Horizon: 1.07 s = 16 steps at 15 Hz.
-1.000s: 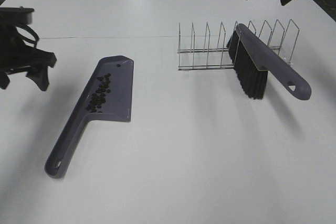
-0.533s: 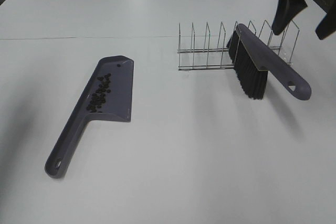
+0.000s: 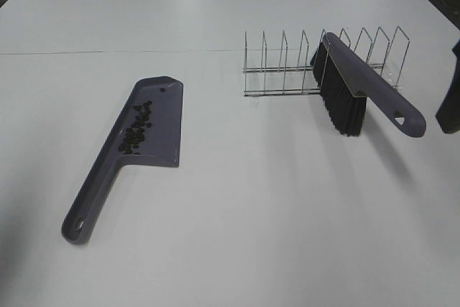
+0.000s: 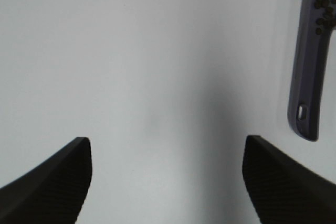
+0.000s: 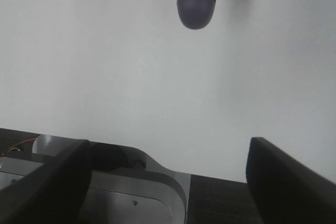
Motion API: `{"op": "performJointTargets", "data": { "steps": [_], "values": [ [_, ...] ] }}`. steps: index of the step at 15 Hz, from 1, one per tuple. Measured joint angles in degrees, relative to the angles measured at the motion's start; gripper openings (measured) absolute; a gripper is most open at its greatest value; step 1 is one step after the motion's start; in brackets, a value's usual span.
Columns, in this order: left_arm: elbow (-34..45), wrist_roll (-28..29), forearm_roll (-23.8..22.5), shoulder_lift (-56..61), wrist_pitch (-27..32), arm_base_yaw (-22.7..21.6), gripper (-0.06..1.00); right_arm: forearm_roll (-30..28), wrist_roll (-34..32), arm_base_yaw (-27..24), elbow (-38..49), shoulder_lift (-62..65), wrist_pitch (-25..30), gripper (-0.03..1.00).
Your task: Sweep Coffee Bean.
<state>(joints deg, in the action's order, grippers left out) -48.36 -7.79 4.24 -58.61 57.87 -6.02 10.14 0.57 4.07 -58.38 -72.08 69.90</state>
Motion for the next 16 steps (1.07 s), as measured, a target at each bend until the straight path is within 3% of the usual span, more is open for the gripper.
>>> {"op": "performJointTargets", "data": {
  "steps": [5, 12, 16],
  "values": [
    [7.1, -0.4, 0.29, 14.04, -0.8, 6.42, 0.73, -1.55, 0.0, 0.0, 13.01, 20.86, -0.23, 0.7],
    [14.95, 6.59, -1.66, 30.08, 0.34, 6.82, 0.73, -6.53, 0.0, 0.0, 27.39, 46.58, -3.55, 0.7],
    [16.96, 7.45, -1.72, 41.2, 1.2, 6.82, 0.73, -7.45, 0.06, 0.0, 31.05, 58.96, -4.64, 0.7]
  ]
}}
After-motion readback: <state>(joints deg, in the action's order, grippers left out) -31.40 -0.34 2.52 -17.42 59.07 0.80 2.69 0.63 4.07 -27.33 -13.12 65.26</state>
